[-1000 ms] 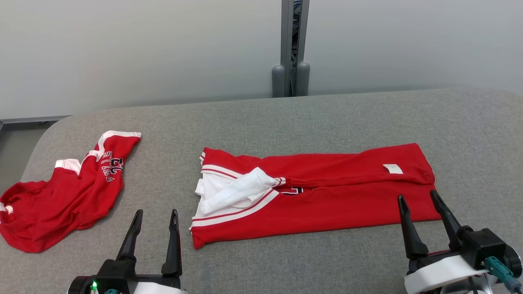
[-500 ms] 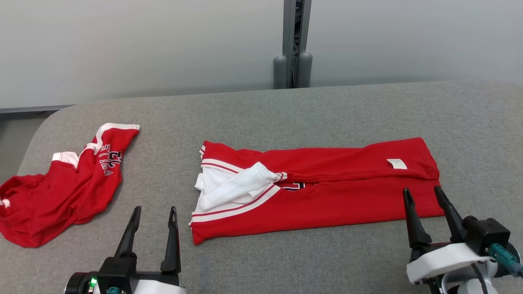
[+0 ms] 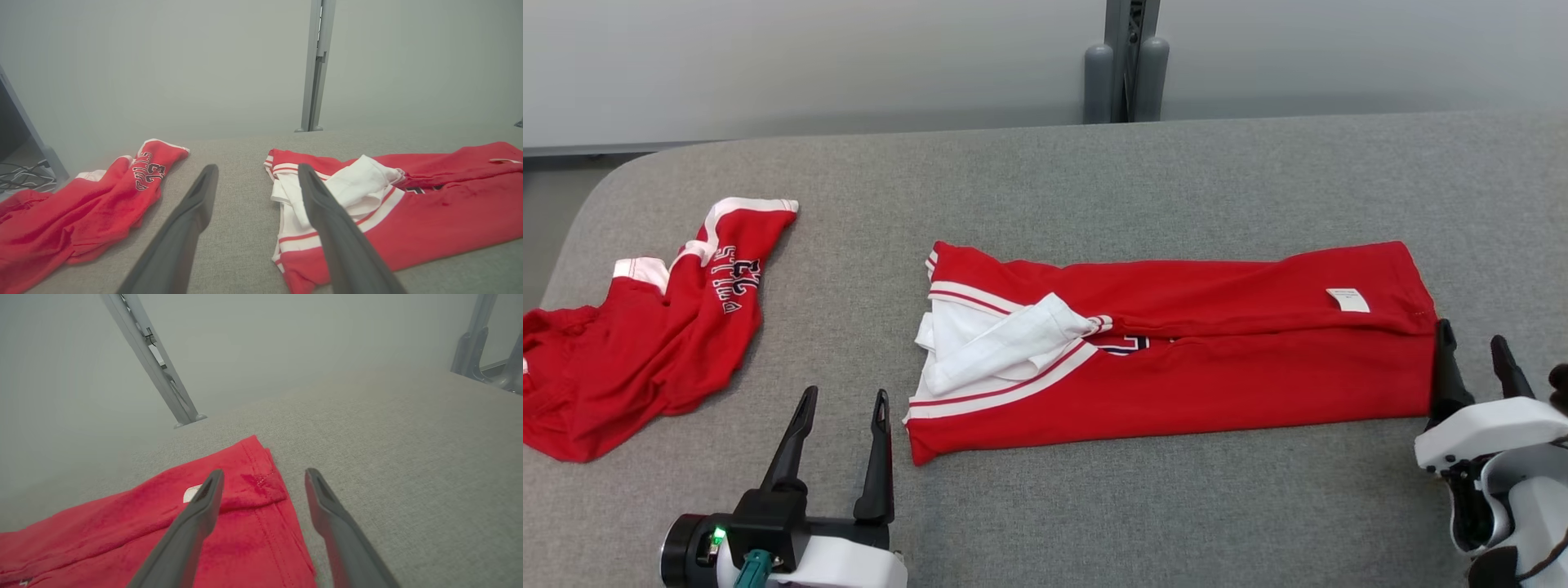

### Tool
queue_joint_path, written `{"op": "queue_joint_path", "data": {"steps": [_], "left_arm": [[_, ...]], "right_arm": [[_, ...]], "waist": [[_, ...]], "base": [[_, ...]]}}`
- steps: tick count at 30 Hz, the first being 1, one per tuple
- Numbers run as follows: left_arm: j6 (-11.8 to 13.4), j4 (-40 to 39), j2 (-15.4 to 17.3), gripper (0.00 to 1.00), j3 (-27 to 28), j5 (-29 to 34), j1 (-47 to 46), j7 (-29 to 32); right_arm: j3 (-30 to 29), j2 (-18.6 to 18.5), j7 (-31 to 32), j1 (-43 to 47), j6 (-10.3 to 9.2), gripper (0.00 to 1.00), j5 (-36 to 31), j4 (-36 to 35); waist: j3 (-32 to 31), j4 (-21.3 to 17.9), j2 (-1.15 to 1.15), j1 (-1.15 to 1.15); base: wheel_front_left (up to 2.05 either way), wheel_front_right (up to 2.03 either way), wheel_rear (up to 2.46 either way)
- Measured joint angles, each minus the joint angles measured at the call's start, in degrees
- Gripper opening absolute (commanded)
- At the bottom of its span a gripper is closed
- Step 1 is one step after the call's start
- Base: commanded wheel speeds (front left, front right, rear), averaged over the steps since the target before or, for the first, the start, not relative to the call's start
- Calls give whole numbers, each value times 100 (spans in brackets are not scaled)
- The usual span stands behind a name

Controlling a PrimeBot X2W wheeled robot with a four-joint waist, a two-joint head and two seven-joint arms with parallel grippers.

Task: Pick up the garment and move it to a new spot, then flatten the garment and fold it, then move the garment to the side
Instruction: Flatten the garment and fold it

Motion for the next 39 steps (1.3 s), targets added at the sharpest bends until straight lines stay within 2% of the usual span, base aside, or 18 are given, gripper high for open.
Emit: {"op": "queue_joint_path", "data": {"steps": [10, 22, 24, 26, 28, 30, 31, 32, 39], "left_arm": [[-122, 101, -13, 100, -29, 30, -237, 0], [-200, 240, -20, 100, -113, 75, -364, 0], [-200, 250, -20, 100, -124, 75, -364, 0], [-202, 259, -21, 100, -136, 75, -364, 0], [-232, 264, -22, 100, -146, 76, -364, 0], [-244, 261, -22, 100, -153, 83, -364, 0], [-246, 260, -22, 100, -158, 87, -364, 0], [-250, 258, -22, 100, -167, 96, -364, 0], [-265, 210, -23, 100, -172, 109, -354, 0]], "right_arm": [[-204, -269, 26, -1018, 0, 100, 208, 1546], [-143, -316, 25, -1506, 0, 99, 442, 2602], [-109, -304, 45, -1535, 0, 44, 497, 2686], [-77, -291, 48, -1558, 0, 31, 591, 2742], [-8, -298, 47, -1560, 0, 24, 654, 2765], [16, -325, 46, -1559, 0, 49, 699, 2781], [18, -358, 45, -1557, 0, 70, 725, 2785], [1, -400, 43, -1551, 0, 100, 757, 2774], [-76, -460, 22, -1465, 0, 100, 1104, 2398]], "waist": [[372, 62, 0, 0], [509, 106, 0, 0], [494, 106, 0, 0], [476, 105, 0, 0], [455, 105, 0, 0], [443, 113, 0, 0], [438, 121, 0, 0], [432, 132, 0, 0], [493, 114, 0, 0]], "base": [[0, 0, 0], [0, 0, 0], [0, 0, 0], [0, 0, 0], [0, 0, 0], [0, 0, 0], [0, 0, 0], [0, 0, 0], [0, 0, 0]]}}
